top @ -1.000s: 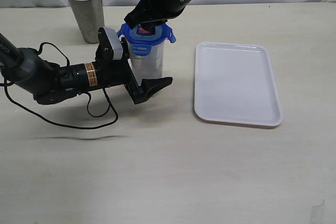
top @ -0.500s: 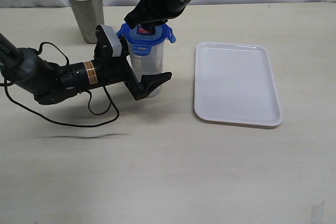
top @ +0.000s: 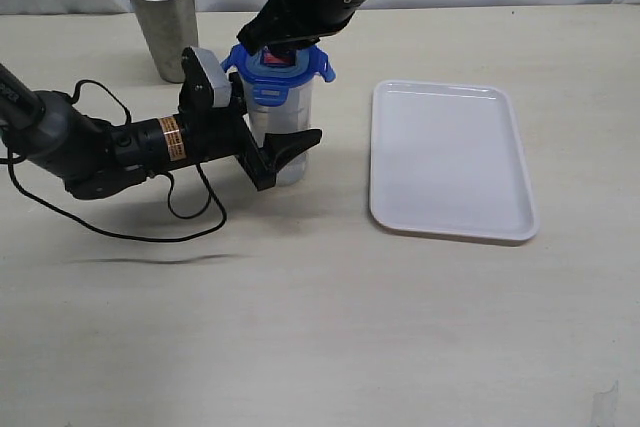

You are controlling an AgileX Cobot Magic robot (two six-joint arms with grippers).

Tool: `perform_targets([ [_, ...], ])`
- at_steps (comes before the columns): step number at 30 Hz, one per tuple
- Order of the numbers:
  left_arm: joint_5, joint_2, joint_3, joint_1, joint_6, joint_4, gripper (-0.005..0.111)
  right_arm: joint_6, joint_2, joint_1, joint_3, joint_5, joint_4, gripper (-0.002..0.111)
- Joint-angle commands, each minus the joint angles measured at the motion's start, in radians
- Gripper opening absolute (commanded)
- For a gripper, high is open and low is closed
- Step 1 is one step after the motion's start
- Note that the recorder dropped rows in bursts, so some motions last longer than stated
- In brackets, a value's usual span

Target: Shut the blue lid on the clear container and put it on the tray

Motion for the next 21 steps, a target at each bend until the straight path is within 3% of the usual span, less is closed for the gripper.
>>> perform_targets([
  [1, 0.005, -0.001, -0.006, -0.002, -0.002, 0.035, 0.0, 0.001, 0.03, -0.002, 0.024, 0.112, -0.025, 0.017],
  [10, 0.005, -0.001, -0.006, -0.002, -0.013, 0.035, 0.0, -0.057, -0.044, -0.002, 0.024, 0.067, -0.005, 0.047],
  [21, 0.005, -0.001, -0.006, -0.002, -0.051, 0.035, 0.0, -0.193, -0.2, -0.002, 0.024, 0.087, 0.068, 0.048],
])
